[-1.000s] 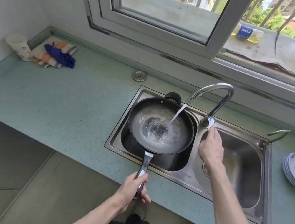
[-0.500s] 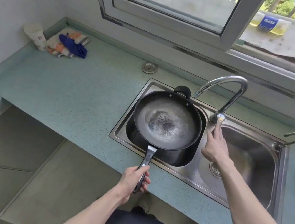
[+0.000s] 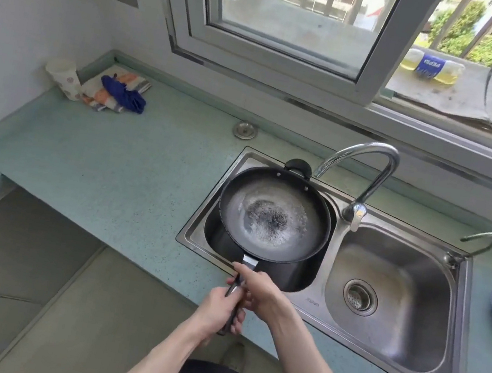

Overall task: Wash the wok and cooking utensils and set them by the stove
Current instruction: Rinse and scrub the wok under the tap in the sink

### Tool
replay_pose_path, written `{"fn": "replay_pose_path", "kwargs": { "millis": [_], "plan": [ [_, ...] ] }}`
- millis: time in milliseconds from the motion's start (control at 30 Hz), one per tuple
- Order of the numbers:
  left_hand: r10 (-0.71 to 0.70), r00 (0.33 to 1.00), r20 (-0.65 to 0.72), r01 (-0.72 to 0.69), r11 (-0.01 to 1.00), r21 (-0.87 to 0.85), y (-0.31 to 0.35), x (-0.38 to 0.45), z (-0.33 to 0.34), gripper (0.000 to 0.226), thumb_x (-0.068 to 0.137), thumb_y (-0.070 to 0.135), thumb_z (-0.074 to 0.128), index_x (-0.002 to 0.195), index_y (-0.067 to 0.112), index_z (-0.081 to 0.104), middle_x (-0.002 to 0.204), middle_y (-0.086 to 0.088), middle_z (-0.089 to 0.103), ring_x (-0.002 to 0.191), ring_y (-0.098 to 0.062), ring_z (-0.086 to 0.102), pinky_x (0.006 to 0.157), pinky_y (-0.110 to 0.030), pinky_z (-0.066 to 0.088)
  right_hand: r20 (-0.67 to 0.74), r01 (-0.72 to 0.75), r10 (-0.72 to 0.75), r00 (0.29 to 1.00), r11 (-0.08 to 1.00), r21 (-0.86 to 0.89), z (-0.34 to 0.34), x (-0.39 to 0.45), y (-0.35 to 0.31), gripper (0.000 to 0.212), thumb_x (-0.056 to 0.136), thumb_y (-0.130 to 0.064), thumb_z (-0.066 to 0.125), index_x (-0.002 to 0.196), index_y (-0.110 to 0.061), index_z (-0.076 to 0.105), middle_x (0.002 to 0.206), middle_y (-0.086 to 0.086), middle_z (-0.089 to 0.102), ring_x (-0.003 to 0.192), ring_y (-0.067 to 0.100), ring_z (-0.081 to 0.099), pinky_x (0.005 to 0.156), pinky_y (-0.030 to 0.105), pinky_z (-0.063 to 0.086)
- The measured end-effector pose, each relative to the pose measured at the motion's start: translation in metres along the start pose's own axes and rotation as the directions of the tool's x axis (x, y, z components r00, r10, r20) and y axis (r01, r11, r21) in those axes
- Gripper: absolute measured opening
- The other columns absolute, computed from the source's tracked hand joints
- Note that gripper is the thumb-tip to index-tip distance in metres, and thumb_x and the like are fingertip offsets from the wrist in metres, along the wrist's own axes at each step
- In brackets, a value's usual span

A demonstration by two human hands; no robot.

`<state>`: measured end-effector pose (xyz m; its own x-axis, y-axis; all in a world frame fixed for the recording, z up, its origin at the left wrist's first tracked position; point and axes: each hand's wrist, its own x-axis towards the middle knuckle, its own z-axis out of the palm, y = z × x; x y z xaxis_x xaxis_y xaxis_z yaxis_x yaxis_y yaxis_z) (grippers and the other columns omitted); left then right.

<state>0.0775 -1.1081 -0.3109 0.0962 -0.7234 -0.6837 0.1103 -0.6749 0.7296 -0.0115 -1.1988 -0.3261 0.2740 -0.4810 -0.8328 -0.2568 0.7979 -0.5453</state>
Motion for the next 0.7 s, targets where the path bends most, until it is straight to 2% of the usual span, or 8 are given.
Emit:
{"fn": "replay_pose_path", "kwargs": {
  "millis": [33,100,233,333,433,500,600,700],
  "plan": [
    [0.015,1.000,-0.007,-0.015,1.000,0.014,0.000,-0.001,0.001,0.042,0.105,0.042,0.047,0.085,0.008,0.058,0.060,-0.008,0.056,0.044,-0.018,0.051,0.044,-0.025,0.037,-0.010,-0.029,0.030,1.000,0.997,0.069,0.004,0.007,-0.001,0.025,0.097,-0.032,0.068,0.092,-0.009,0.063,0.069,0.002,0.066,0.045,0.012,0.056,0.041,0.023,0.040],
    [0.027,0.999,-0.032,-0.025,0.998,0.064,0.001,-0.004,0.005,0.041,0.105,0.041,0.047,0.079,0.010,0.055,0.058,-0.007,0.054,0.042,-0.017,0.047,0.044,-0.025,0.033,-0.067,-0.045,0.057,0.996,0.985,0.166,0.012,0.015,-0.004,0.027,0.095,-0.026,0.070,0.076,-0.013,0.056,0.057,0.001,0.057,0.047,0.015,0.053,0.045,0.024,0.039],
    [0.062,0.996,-0.069,-0.048,0.979,0.200,0.004,-0.007,0.007,0.048,0.105,0.032,0.040,0.066,0.009,0.054,0.048,-0.010,0.051,0.037,-0.020,0.044,0.043,-0.025,0.030,-0.229,0.045,-0.001,0.973,0.981,0.188,0.029,0.016,-0.004,0.032,0.088,-0.031,0.078,0.091,-0.007,0.057,0.059,0.004,0.051,0.046,0.013,0.047,0.044,0.021,0.039],
    [0.112,0.988,-0.111,-0.083,0.969,0.233,0.007,-0.010,0.004,0.043,0.102,0.028,0.043,0.065,0.009,0.054,0.048,-0.013,0.051,0.039,-0.021,0.044,0.044,-0.028,0.032,-0.228,0.093,-0.053,0.972,0.981,0.168,0.034,0.009,-0.006,0.036,0.088,-0.032,0.078,0.087,-0.006,0.054,0.053,0.001,0.049,0.039,0.010,0.043,0.040,0.018,0.036],
    [0.161,0.975,-0.152,-0.115,0.954,0.275,0.010,-0.014,0.003,0.034,0.100,0.029,0.045,0.077,0.008,0.058,0.048,-0.008,0.054,0.039,-0.023,0.048,0.043,-0.030,0.035,-0.171,0.127,-0.090,0.981,0.967,0.219,0.036,0.005,-0.008,0.032,0.089,-0.029,0.075,0.076,-0.012,0.052,0.049,-0.002,0.046,0.040,0.010,0.042,0.044,0.022,0.036],
    [0.199,0.962,-0.189,-0.131,0.938,0.320,0.011,-0.018,0.005,0.029,0.098,0.031,0.047,0.082,0.013,0.062,0.050,-0.004,0.059,0.042,-0.021,0.053,0.044,-0.034,0.041,-0.104,0.133,-0.105,0.989,0.939,0.317,0.037,0.006,-0.007,0.026,0.089,-0.026,0.075,0.081,-0.015,0.052,0.051,-0.005,0.043,0.044,0.009,0.042,0.046,0.023,0.036],
    [0.282,0.919,-0.274,-0.137,0.883,0.449,0.014,-0.022,0.009,0.025,0.095,0.036,0.050,0.091,0.019,0.068,0.073,-0.004,0.073,0.069,-0.023,0.068,0.064,-0.042,0.054,0.040,0.070,-0.102,0.994,0.874,0.480,0.033,0.004,-0.008,0.031,0.093,-0.019,0.071,0.076,-0.021,0.045,0.055,-0.008,0.035,0.044,0.006,0.034,0.044,0.019,0.031],
    [0.375,0.860,-0.346,-0.104,0.793,0.600,0.020,-0.029,0.013,0.025,0.099,0.035,0.052,0.105,0.018,0.069,0.098,-0.007,0.076,0.096,-0.029,0.069,0.073,-0.037,0.047,0.183,-0.011,-0.118,0.976,0.812,0.583,0.033,-0.004,-0.012,0.039,0.096,-0.017,0.066,0.071,-0.024,0.037,0.055,-0.010,0.029,0.041,0.004,0.029,0.046,0.018,0.032]
  ]
}}
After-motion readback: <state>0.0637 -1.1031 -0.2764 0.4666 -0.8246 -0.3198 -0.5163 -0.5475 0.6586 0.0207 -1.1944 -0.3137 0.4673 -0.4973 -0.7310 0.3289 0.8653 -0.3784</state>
